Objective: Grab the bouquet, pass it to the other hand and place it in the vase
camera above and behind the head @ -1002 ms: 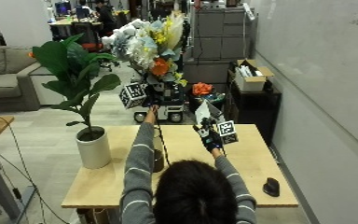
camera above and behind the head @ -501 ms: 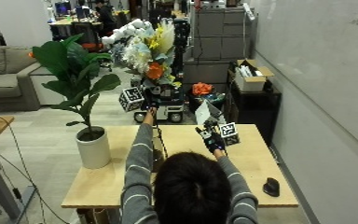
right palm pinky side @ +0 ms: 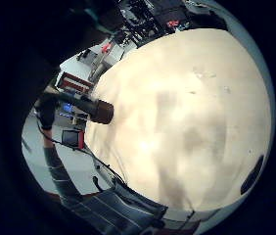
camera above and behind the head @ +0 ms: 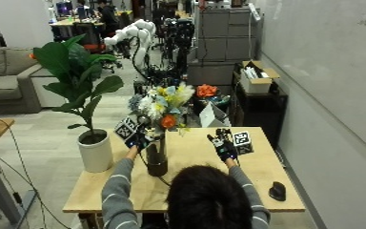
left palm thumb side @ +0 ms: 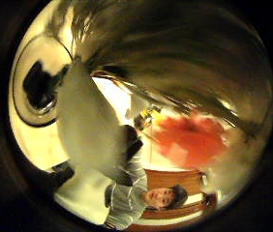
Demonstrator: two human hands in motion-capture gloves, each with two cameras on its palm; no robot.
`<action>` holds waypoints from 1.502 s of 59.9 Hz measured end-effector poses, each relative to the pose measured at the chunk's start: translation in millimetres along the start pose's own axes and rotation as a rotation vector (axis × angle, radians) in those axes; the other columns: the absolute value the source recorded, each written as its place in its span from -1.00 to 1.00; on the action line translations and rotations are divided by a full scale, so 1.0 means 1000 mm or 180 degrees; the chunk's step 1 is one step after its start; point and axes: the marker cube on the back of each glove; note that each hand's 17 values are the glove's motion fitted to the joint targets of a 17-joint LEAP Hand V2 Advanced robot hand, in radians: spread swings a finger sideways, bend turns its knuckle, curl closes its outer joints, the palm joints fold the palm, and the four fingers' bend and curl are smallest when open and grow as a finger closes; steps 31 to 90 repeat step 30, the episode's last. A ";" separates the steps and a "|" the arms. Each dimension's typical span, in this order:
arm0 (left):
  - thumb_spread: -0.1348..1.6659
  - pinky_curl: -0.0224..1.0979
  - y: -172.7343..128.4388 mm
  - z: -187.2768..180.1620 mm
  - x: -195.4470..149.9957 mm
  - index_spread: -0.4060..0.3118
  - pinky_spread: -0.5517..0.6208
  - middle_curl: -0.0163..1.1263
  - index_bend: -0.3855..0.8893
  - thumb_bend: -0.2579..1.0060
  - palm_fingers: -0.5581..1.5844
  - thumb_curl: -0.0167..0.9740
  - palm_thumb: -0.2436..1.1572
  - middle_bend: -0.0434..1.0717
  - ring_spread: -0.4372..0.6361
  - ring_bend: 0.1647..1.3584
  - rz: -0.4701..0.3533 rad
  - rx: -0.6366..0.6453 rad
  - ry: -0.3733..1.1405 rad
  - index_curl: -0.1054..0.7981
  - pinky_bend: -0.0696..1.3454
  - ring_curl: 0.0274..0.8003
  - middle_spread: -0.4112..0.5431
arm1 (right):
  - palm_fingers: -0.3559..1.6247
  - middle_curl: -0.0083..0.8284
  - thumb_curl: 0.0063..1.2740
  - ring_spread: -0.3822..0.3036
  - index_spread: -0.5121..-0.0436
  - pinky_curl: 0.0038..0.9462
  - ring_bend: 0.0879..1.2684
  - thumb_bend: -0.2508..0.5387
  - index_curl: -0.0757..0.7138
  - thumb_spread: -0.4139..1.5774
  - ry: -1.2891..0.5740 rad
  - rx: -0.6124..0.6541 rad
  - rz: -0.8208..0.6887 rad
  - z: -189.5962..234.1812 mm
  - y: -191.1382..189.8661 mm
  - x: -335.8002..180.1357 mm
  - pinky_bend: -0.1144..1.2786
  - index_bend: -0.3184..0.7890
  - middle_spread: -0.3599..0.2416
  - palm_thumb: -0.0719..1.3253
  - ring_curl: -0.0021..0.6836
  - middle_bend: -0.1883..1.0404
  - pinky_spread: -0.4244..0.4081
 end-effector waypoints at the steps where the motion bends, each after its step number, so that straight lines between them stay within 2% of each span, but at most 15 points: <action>1: 0.08 -0.33 0.001 0.002 -0.008 0.19 0.35 -0.32 -0.36 -0.70 -0.82 -0.15 -0.33 -0.50 0.23 -0.37 -0.0141 0.0085 -0.0083 0.01 -0.37 -0.22 0.32 | -0.17 -0.06 -0.31 0.18 -0.02 -0.27 -0.56 -0.41 -0.13 0.53 0.0060 0.0023 0.0127 -0.002 0.001 0.004 -0.31 -0.16 0.13 0.09 -0.03 -0.39 0.72; 5: 0.05 -0.39 0.010 0.009 -0.027 0.34 0.54 -0.44 -0.38 -0.66 -0.79 -0.16 -0.32 -0.64 0.44 -0.43 -0.0011 0.0013 -0.0088 -0.13 -0.41 -0.34 0.55 | -0.17 -0.07 -0.31 0.19 0.00 -0.27 -0.57 -0.41 -0.12 0.53 0.0547 0.0235 0.0448 -0.012 -0.001 0.032 -0.32 -0.16 0.14 0.09 -0.03 -0.39 0.72; 8: 0.04 -0.41 0.001 0.011 -0.050 0.41 0.63 -0.49 -0.37 -0.66 -0.78 -0.17 -0.32 -0.65 0.55 -0.46 -0.0445 0.0075 -0.0237 -0.21 -0.44 -0.37 0.66 | -0.16 -0.07 -0.31 0.19 0.02 -0.27 -0.58 -0.41 -0.11 0.53 0.0419 0.0202 0.0250 -0.015 0.004 0.028 -0.33 -0.16 0.15 0.09 -0.03 -0.39 0.72; 10: 0.03 -0.42 -0.009 0.010 -0.062 0.46 0.68 -0.50 -0.37 -0.66 -0.78 -0.18 -0.32 -0.66 0.61 -0.47 -0.0572 0.0252 -0.0355 -0.26 -0.44 -0.38 0.72 | -0.16 -0.07 -0.31 0.19 0.02 -0.27 -0.58 -0.41 -0.10 0.54 0.0184 0.0120 -0.0110 -0.015 0.009 0.016 -0.33 -0.16 0.15 0.10 -0.03 -0.39 0.72; 13: 0.02 -0.43 0.001 0.009 -0.057 0.50 0.73 -0.52 -0.36 -0.65 -0.77 -0.19 -0.31 -0.66 0.67 -0.48 -0.0369 0.0238 -0.0261 -0.33 -0.46 -0.40 0.78 | -0.16 -0.08 -0.31 0.20 0.03 -0.27 -0.59 -0.41 -0.10 0.54 0.0155 0.0106 -0.0356 -0.019 0.012 0.014 -0.34 -0.16 0.15 0.11 -0.04 -0.39 0.73; 15: 0.02 -0.43 0.018 0.010 -0.050 0.52 0.76 -0.54 -0.35 -0.65 -0.77 -0.20 -0.31 -0.67 0.71 -0.49 -0.0348 -0.0034 -0.0083 -0.37 -0.46 -0.40 0.81 | -0.16 -0.08 -0.31 0.20 0.05 -0.27 -0.59 -0.41 -0.09 0.54 0.0189 0.0105 -0.0323 -0.022 0.014 0.016 -0.34 -0.16 0.15 0.11 -0.04 -0.39 0.74; 18: 0.01 -0.44 0.040 0.010 -0.036 0.55 0.79 -0.56 -0.33 -0.65 -0.76 -0.21 -0.31 -0.67 0.75 -0.50 -0.0168 -0.0386 0.0162 -0.41 -0.48 -0.41 0.84 | -0.15 -0.08 -0.31 0.20 0.06 -0.27 -0.61 -0.41 -0.08 0.54 0.0286 0.0120 -0.0195 -0.027 0.017 0.021 -0.35 -0.15 0.15 0.11 -0.04 -0.39 0.74; 21: 0.01 -0.44 0.036 0.007 -0.037 0.56 0.81 -0.57 -0.33 -0.65 -0.75 -0.22 -0.30 -0.67 0.78 -0.51 -0.0254 -0.0192 0.0081 -0.46 -0.48 -0.42 0.86 | -0.14 -0.08 -0.31 0.20 0.07 -0.27 -0.61 -0.41 -0.07 0.54 0.0476 0.0195 -0.0145 -0.030 0.015 0.032 -0.36 -0.15 0.15 0.11 -0.04 -0.39 0.74; 23: 0.01 -0.44 0.032 0.005 -0.035 0.57 0.82 -0.58 -0.32 -0.65 -0.74 -0.22 -0.30 -0.66 0.80 -0.52 -0.0096 -0.0058 0.0063 -0.48 -0.49 -0.43 0.88 | -0.14 -0.09 -0.31 0.20 0.07 -0.27 -0.61 -0.41 -0.07 0.54 0.0450 0.0210 -0.0338 -0.030 0.012 0.033 -0.36 -0.15 0.15 0.12 -0.04 -0.39 0.74; 26: 0.00 -0.44 0.025 0.002 -0.034 0.58 0.83 -0.60 -0.31 -0.65 -0.73 -0.23 -0.30 -0.66 0.81 -0.52 0.0195 0.0185 0.0009 -0.51 -0.50 -0.43 0.88 | -0.14 -0.09 -0.31 0.20 0.10 -0.27 -0.62 -0.41 -0.06 0.54 0.0260 0.0155 -0.0549 -0.025 0.011 0.033 -0.37 -0.14 0.15 0.12 -0.03 -0.40 0.74; 28: 0.00 -0.45 0.034 0.003 -0.027 0.58 0.83 -0.61 -0.31 -0.65 -0.72 -0.23 -0.30 -0.66 0.82 -0.52 0.0431 0.0043 0.0124 -0.52 -0.51 -0.43 0.89 | -0.13 -0.09 -0.31 0.20 0.10 -0.27 -0.62 -0.41 -0.05 0.54 0.0201 0.0103 -0.0460 -0.022 0.014 0.036 -0.38 -0.14 0.16 0.13 -0.03 -0.40 0.74; 30: 0.00 -0.44 0.045 0.005 -0.021 0.58 0.83 -0.61 -0.31 -0.65 -0.71 -0.23 -0.30 -0.65 0.82 -0.52 0.0555 -0.0166 0.0256 -0.54 -0.51 -0.43 0.89 | -0.13 -0.10 -0.30 0.20 0.11 -0.27 -0.62 -0.40 -0.05 0.54 0.0208 0.0082 -0.0346 -0.020 0.016 0.038 -0.38 -0.14 0.16 0.14 -0.03 -0.40 0.75; 90: 0.00 -0.44 0.045 0.005 -0.021 0.58 0.83 -0.61 -0.31 -0.65 -0.71 -0.23 -0.30 -0.65 0.82 -0.52 0.0555 -0.0166 0.0256 -0.54 -0.51 -0.43 0.89 | -0.13 -0.10 -0.30 0.20 0.11 -0.27 -0.62 -0.40 -0.05 0.54 0.0208 0.0082 -0.0346 -0.020 0.016 0.038 -0.38 -0.14 0.16 0.14 -0.03 -0.40 0.75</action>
